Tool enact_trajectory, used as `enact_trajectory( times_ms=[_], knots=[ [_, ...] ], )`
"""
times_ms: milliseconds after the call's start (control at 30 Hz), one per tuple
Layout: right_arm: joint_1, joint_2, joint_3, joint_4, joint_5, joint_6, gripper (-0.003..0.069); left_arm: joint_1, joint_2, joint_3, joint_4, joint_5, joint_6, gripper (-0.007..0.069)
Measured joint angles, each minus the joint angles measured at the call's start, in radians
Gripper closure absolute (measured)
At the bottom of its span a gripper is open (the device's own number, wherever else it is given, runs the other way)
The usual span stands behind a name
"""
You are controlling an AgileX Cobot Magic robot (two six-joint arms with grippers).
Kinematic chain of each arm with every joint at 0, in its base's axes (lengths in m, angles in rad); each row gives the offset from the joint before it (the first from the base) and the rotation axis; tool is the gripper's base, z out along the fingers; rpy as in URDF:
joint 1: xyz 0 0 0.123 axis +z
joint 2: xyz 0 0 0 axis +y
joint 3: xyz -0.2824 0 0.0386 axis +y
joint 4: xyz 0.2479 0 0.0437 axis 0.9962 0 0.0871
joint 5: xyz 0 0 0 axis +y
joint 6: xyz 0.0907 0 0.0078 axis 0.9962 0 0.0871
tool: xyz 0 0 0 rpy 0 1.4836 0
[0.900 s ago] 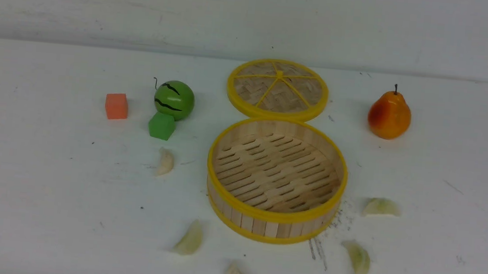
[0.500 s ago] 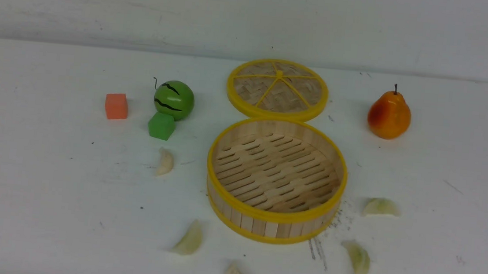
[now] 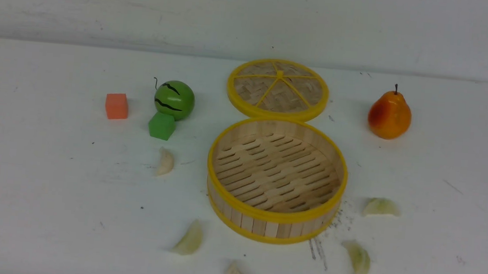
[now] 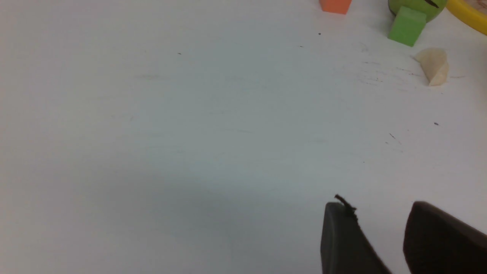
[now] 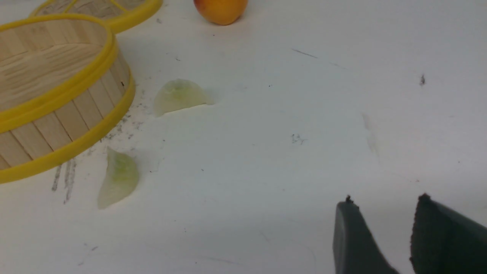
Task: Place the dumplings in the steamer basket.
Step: Use the left arm to grab a dumpling
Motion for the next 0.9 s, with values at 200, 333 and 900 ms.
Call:
enact_trajectory(
  times_ms=[200, 333, 900],
  knots=[
    [0.000, 0.000, 0.000, 0.000, 0.000, 0.000, 0.0418, 0.000, 0.000, 0.000, 0.000, 0.000, 0.000, 0.0386],
    [0.000, 0.000, 0.000, 0.000, 0.000, 0.000, 0.0418, 0.000, 0.000, 0.000, 0.000, 0.000, 0.000, 0.0386],
    [0.000, 0.000, 0.000, 0.023, 0.000, 0.000, 0.0418, 0.000, 0.000, 0.000, 0.000, 0.000, 0.000, 0.0386]
  ],
)
